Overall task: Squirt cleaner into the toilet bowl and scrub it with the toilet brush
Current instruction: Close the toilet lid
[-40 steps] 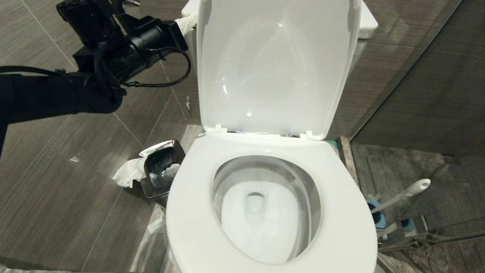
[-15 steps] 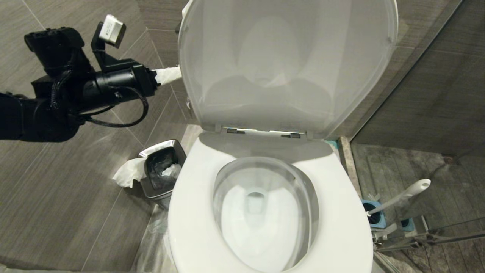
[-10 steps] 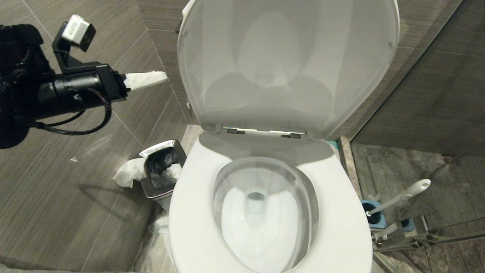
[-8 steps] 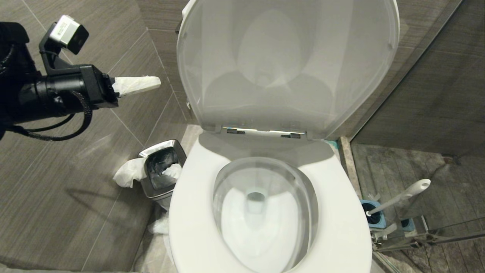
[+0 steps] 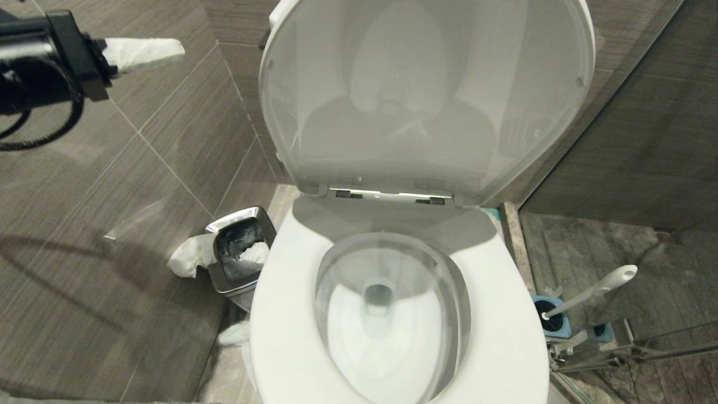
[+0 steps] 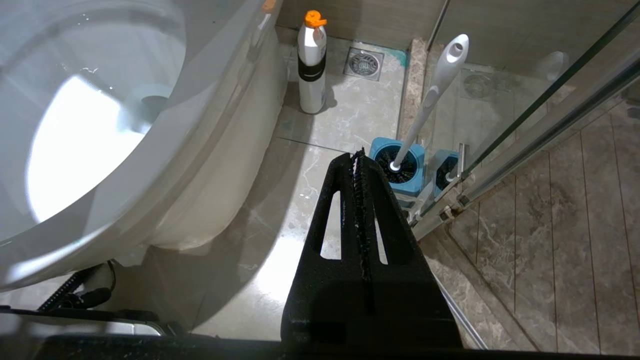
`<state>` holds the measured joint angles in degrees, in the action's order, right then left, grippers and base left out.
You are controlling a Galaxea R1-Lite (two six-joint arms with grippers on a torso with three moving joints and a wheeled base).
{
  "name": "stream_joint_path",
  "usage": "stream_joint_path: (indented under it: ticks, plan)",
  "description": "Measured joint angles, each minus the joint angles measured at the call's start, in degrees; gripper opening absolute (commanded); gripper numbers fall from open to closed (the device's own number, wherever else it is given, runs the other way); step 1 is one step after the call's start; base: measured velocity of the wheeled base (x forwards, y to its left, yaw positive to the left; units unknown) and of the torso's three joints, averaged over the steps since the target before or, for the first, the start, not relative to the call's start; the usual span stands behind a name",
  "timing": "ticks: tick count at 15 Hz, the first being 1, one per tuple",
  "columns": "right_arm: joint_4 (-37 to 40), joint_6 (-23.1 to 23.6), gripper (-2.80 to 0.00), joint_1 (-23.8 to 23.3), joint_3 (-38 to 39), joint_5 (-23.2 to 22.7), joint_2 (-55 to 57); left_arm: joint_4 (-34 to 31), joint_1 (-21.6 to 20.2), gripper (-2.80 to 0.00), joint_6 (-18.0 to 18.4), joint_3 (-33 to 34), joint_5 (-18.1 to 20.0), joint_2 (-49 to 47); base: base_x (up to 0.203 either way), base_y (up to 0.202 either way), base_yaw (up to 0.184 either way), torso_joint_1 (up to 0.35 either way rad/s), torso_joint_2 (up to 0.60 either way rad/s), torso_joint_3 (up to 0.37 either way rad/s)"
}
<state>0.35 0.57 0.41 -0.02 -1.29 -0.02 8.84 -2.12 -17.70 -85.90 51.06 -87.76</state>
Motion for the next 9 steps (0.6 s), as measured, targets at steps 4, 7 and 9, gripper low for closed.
stream_joint_path:
  ticks: [4,7,9]
  plan:
    - [0.0,0.0,-2.80,0.0,0.0,0.0,0.0,-28.6,5.4,-2.80,-1.3,-19.5,-5.9,3.5,0.000,0.000,0.000,0.000,0.00,0.000]
    - [0.0,0.0,-2.80,0.0,0.0,0.0,0.0,-48.5,9.7,-2.80,6.1,-23.7,-20.9,5.6,0.000,0.000,0.000,0.000,0.00,0.000]
    - [0.0,0.0,-2.80,0.0,0.0,0.0,0.0,-56.1,11.1,-2.80,14.9,-24.4,-25.1,7.4,0.000,0.000,0.000,0.000,0.00,0.000]
